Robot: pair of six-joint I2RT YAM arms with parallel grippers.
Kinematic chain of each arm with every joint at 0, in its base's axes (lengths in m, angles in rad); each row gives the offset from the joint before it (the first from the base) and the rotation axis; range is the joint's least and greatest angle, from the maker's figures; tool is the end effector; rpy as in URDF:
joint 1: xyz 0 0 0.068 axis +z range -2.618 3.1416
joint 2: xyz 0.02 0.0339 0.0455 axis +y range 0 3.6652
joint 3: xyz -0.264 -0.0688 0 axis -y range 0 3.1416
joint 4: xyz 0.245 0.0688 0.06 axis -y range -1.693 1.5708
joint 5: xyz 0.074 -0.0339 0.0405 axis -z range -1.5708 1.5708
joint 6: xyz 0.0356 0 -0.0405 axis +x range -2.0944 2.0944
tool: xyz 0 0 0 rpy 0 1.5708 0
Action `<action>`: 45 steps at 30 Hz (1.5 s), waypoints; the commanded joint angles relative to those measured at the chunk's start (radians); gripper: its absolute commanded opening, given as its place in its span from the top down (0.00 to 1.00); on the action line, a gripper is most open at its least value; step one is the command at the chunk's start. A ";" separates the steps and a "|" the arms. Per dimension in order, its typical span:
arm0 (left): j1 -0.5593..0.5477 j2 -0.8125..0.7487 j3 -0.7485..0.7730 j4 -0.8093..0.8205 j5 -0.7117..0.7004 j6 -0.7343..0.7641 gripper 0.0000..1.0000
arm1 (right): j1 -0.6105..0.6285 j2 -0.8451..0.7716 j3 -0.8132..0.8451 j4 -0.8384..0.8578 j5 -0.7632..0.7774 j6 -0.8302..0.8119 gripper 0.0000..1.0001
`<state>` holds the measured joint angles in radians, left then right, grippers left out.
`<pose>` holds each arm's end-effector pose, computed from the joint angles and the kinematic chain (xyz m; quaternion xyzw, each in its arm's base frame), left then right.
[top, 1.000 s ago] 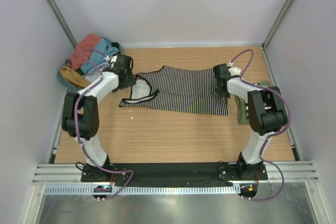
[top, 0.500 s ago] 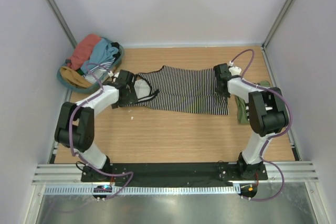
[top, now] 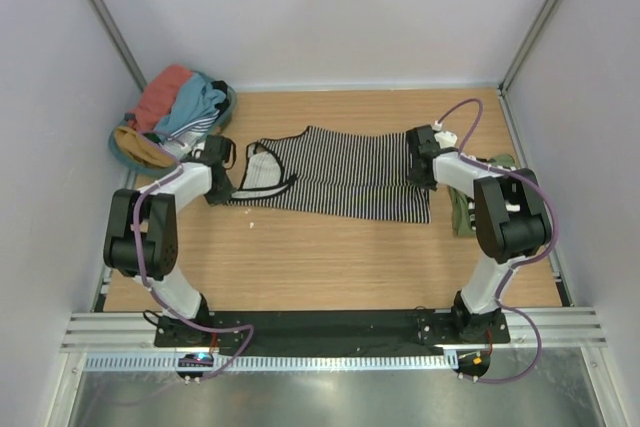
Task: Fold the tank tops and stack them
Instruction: Flatten the tank top out, then fold the tank top
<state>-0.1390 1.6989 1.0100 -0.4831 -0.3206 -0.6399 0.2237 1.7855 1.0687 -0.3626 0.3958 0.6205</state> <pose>0.3213 -0.0336 0.1666 -0.2704 0.9296 0.0705 0.2403 0.3451 0.0644 0.1615 0.2343 0.9230 -0.0763 0.2957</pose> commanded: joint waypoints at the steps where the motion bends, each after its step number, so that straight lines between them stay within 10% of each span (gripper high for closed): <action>1: 0.018 -0.099 -0.039 0.023 -0.095 -0.015 1.00 | -0.001 -0.046 -0.004 0.007 0.023 0.005 0.99; 16: 0.032 -0.499 -0.326 -0.009 -0.087 -0.219 0.94 | 0.055 -0.227 -0.144 -0.071 0.073 0.057 0.99; 19: 0.030 -0.518 -0.353 -0.008 -0.078 -0.236 0.72 | 0.054 -0.278 -0.194 -0.064 0.069 0.058 0.95; 21: 0.032 -0.512 -0.353 -0.002 -0.087 -0.238 0.32 | 0.055 -0.270 -0.194 -0.067 0.072 0.048 0.85; 24: 0.030 -0.496 -0.329 -0.015 -0.097 -0.239 0.18 | 0.055 -0.241 -0.168 -0.099 0.077 0.051 0.75; 31: 0.015 -0.431 -0.203 0.066 -0.016 -0.167 0.16 | 0.039 -0.294 -0.122 -0.114 0.146 0.044 0.45; 45: -0.166 0.224 0.506 0.144 0.264 -0.067 0.22 | -0.044 0.023 0.264 -0.075 0.075 -0.028 0.59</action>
<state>-0.2905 1.8202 1.4002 -0.3626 -0.1356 -0.7246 0.2001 1.7370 1.2339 -0.4561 0.4896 0.6231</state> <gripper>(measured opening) 0.788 0.416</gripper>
